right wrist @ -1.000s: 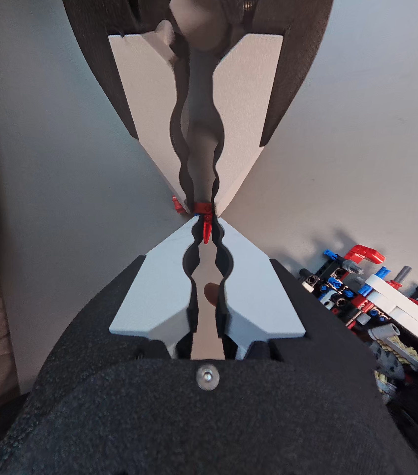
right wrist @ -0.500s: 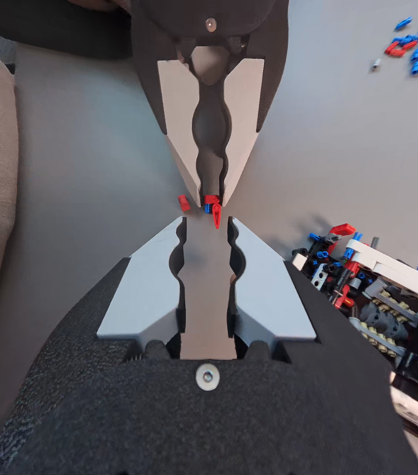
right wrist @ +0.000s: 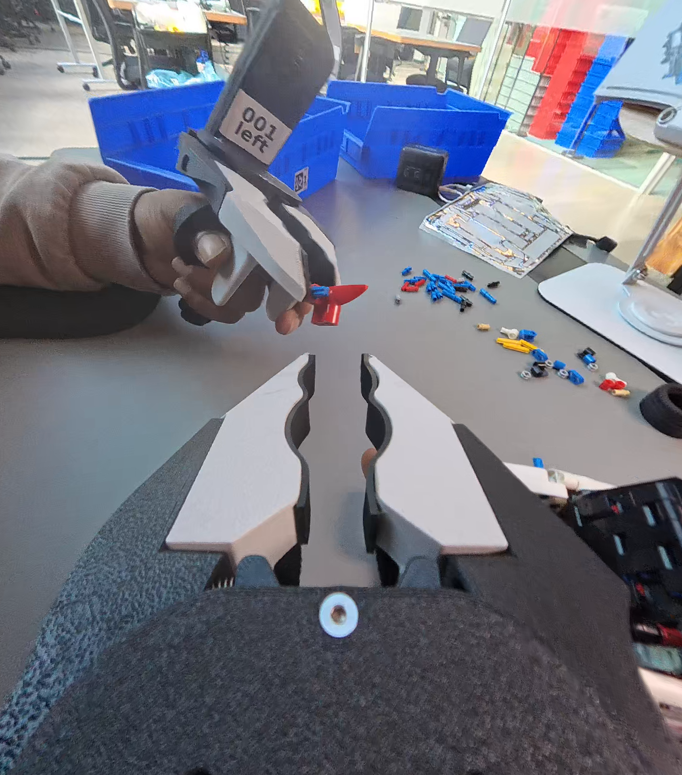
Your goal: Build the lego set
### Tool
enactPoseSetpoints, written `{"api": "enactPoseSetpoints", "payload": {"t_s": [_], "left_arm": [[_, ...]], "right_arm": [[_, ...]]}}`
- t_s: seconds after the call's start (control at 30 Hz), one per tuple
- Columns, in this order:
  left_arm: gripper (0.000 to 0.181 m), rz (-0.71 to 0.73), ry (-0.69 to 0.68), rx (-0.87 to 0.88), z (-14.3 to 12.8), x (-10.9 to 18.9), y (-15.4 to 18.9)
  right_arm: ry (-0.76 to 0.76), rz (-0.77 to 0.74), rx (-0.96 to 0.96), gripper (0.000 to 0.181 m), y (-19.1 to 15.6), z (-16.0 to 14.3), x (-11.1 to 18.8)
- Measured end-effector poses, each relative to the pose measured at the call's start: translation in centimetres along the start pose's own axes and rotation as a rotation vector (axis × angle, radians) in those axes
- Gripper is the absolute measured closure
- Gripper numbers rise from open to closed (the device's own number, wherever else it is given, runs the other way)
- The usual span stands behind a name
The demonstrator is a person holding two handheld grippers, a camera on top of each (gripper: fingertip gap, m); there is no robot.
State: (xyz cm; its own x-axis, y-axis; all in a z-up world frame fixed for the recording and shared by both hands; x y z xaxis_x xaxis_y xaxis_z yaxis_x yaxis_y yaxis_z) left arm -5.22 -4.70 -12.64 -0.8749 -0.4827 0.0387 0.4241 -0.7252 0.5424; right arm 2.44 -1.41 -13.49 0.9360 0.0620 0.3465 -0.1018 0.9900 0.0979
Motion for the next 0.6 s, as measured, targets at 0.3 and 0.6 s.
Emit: {"api": "enactPoseSetpoints", "payload": {"t_s": [0.3, 0.6], "left_arm": [[0.169, -0.087, 0.073, 0.073, 1.0, -0.5, 1.3], [0.164, -0.099, 0.131, 0.040, 1.4, -0.4, 2.0]], "right_arm": [[0.205, 0.195, -0.351, 0.175, -0.4, 2.3, 0.5], [0.343, 0.397, -0.666, 0.178, -0.6, 2.2, 0.5]]}}
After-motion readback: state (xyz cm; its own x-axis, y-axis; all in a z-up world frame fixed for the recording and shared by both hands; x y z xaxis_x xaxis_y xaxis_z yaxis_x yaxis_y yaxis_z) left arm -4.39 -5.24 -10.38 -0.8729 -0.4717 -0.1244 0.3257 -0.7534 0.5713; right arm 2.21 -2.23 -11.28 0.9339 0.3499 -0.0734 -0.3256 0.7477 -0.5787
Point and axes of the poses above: each gripper's, where its closed fingertips meet, x back along the fingers, z out of its top, y = z × x across the jaws, the point moved 4 cm from there along x, back along the fingers, and after that the axes turned 4 degrees about -y, right-handed, at the moved point
